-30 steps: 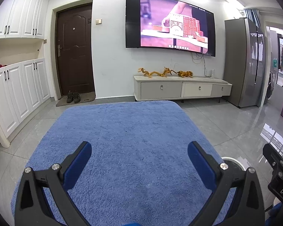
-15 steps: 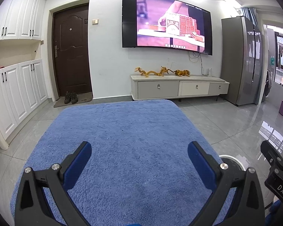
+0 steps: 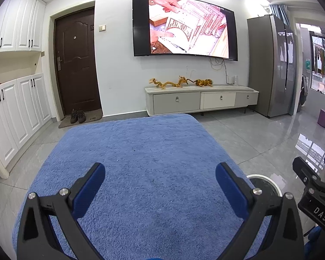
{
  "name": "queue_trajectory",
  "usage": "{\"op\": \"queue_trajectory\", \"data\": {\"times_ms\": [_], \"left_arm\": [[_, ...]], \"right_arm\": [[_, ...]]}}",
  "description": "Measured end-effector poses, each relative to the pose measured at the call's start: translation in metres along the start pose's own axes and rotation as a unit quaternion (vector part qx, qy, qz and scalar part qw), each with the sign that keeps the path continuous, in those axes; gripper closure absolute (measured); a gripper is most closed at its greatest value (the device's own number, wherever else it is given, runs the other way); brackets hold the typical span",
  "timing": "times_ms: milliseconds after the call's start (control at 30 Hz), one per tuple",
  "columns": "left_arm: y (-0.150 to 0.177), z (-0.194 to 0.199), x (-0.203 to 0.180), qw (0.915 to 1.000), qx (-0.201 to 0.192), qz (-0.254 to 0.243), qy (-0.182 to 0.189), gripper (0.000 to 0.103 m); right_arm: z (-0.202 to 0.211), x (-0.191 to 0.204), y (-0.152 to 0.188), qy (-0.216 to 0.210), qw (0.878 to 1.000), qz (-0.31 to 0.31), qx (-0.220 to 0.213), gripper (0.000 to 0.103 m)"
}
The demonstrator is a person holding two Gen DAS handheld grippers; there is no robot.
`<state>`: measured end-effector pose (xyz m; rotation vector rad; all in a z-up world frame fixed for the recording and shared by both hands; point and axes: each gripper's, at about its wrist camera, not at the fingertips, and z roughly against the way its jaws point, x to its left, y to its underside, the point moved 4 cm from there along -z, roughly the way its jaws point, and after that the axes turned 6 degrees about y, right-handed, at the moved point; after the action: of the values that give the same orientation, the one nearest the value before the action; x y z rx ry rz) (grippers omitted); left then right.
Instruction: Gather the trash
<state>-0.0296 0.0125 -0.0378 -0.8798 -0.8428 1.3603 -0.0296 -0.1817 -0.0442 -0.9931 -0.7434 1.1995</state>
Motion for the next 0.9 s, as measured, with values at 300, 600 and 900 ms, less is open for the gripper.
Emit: {"op": "queue_trajectory", "data": {"times_ms": [300,600,900], "left_arm": [[0.002,0.001,-0.008,0.9999,-0.004,-0.012,0.004,0.001],[0.002,0.002,-0.015,0.9998,-0.005,-0.019,0.009,0.001],[0.001,-0.001,-0.016,0.9997,-0.004,-0.021,0.012,0.001]], "right_arm": [[-0.001,-0.001,0.001,0.004,1.0,-0.004,0.004,0.0],[-0.001,-0.004,0.001,0.005,1.0,-0.007,0.007,0.0],[-0.005,-0.005,0.003,0.007,1.0,-0.008,0.012,0.0]]}}
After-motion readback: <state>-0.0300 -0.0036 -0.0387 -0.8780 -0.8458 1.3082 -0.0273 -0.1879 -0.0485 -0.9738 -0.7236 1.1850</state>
